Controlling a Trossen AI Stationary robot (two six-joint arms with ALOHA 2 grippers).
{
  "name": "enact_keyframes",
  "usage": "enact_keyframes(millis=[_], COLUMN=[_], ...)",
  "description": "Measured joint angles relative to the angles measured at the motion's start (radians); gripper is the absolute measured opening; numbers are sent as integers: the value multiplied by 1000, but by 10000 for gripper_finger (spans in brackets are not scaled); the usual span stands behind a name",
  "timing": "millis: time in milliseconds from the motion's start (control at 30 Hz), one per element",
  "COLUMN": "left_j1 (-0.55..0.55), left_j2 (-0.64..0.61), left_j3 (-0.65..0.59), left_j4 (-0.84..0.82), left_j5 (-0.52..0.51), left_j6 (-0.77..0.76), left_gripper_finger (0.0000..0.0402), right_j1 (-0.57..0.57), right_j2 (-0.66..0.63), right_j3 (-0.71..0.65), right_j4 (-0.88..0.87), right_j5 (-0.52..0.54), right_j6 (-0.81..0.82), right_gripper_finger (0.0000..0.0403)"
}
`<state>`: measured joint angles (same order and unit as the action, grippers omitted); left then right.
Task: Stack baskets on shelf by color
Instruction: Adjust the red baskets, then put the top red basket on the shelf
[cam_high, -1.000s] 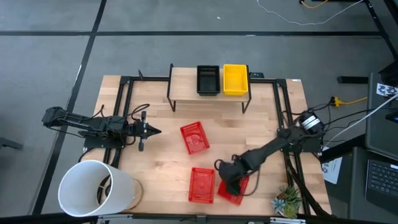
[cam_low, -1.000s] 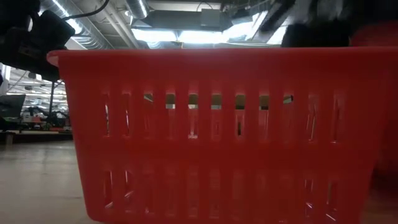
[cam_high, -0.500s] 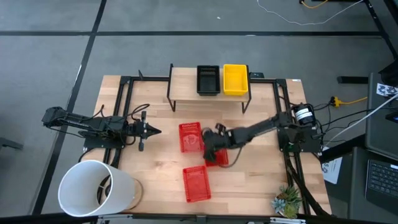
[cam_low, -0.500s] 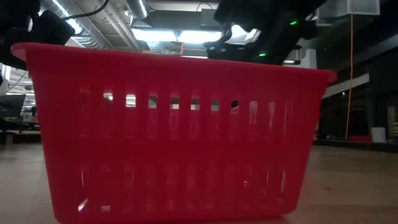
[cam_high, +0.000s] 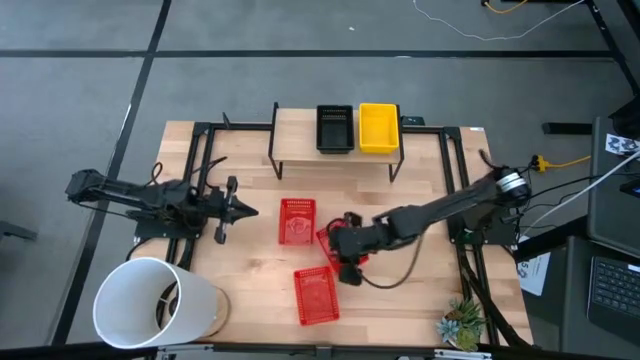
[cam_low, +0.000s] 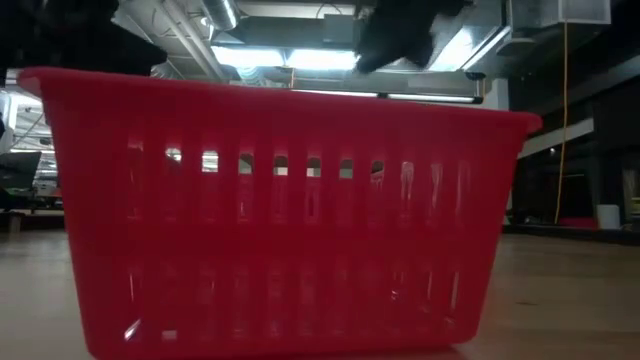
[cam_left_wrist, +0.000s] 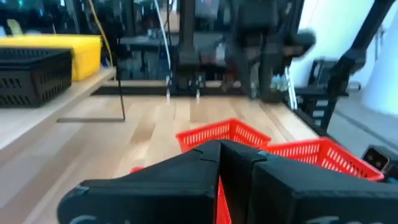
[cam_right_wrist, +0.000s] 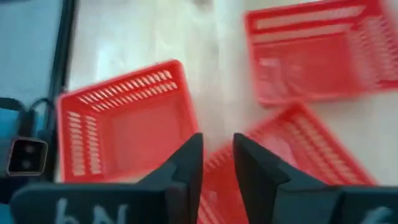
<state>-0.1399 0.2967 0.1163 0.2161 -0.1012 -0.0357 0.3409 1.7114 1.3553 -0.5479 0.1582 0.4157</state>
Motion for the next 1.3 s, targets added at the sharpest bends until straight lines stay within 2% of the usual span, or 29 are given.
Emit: enact_keyframes(millis=[167, 267, 433, 500, 600, 800, 933, 1033, 1100, 1167, 1300], left_j1=[0, 0, 0, 0, 0, 0, 0, 2, 10, 17, 18], left_j2=[150, 251, 389, 432, 495, 619, 680, 716, 735, 750, 753], left_j3=[178, 258, 343, 365, 397, 446, 484, 509, 526, 539, 543], left_j4=[-129, -137, -4, 20, 25, 23, 24, 21, 23, 20, 10], left_j5=[0, -1, -1, -1, 0, 18, 17, 10, 8, 7, 12], left_j6=[2, 6, -1, -8, -25, -98, -113, -113, -113, -113, -135], left_gripper_finger=[0, 0, 0, 0, 0, 0, 0, 0, 0, 0, 0], right_j1=[93, 167, 299, 345, 385, 356, 323, 282, 239, 183, 68], right_j2=[-89, -146, -251, -288, -366, -604, -803, -952, -1034, -1093, -1161], right_j3=[94, 106, 60, 5, -125, -458, -649, -811, -937, -1063, -1225], right_j4=[-272, -365, -469, -501, -518, -488, -311, 19, 279, 517, 822], right_j5=[269, 379, 519, 562, 555, 570, 585, 558, 446, 279, 79], right_j6=[129, 181, 268, 280, 322, 485, 418, 215, 49, -64, -185], right_gripper_finger=[88, 88, 88, 88, 88, 88, 88, 88, 88, 88, 88])
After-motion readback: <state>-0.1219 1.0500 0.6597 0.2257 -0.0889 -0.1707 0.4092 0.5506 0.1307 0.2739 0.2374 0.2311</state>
